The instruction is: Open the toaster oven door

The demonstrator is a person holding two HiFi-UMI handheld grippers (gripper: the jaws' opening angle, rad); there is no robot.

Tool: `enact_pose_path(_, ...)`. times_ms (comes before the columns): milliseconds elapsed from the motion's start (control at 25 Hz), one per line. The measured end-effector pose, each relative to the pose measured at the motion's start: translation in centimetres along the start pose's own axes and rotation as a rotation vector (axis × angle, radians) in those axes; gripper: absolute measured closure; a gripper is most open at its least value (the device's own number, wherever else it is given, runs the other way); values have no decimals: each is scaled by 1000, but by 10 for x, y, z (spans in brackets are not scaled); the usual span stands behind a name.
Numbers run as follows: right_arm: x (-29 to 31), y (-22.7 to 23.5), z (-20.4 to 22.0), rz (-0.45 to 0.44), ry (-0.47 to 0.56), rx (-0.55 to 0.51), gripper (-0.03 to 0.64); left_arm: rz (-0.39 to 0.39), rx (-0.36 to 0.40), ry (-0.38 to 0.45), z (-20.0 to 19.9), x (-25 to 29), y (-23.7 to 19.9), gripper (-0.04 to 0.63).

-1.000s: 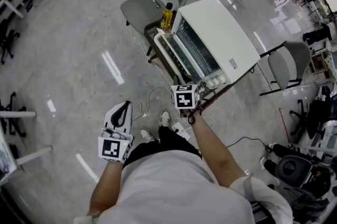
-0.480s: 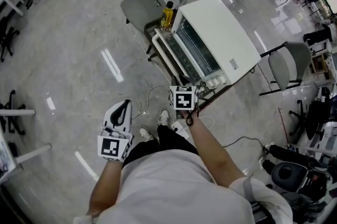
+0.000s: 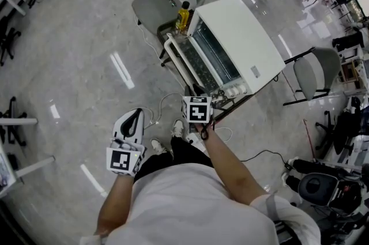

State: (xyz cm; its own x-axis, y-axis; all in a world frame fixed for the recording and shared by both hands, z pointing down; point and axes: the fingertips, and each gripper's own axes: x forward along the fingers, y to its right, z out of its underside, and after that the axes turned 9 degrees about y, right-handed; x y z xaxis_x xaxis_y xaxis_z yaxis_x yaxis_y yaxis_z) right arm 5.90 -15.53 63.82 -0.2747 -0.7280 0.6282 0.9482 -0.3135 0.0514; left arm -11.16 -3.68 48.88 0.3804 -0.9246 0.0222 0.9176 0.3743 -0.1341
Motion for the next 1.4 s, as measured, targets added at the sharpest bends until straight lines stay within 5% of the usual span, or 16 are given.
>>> enact_pose_path(160,3,-9,22,-86,-103,74,584,-8,0,-2,0,2,0,578)
enact_pose_path(520,22,-22,8,-233,-102,215,595,-70,-2,-29,7,-9,-20,578)
enact_pose_path(880,29,-36,12,-289,-118,188,595,-93,-3,-35,7,-2,-25,578)
enact_pose_path(1400,32,-51,21,-379,-123,182,595,38,57,-46,9,72,5,578)
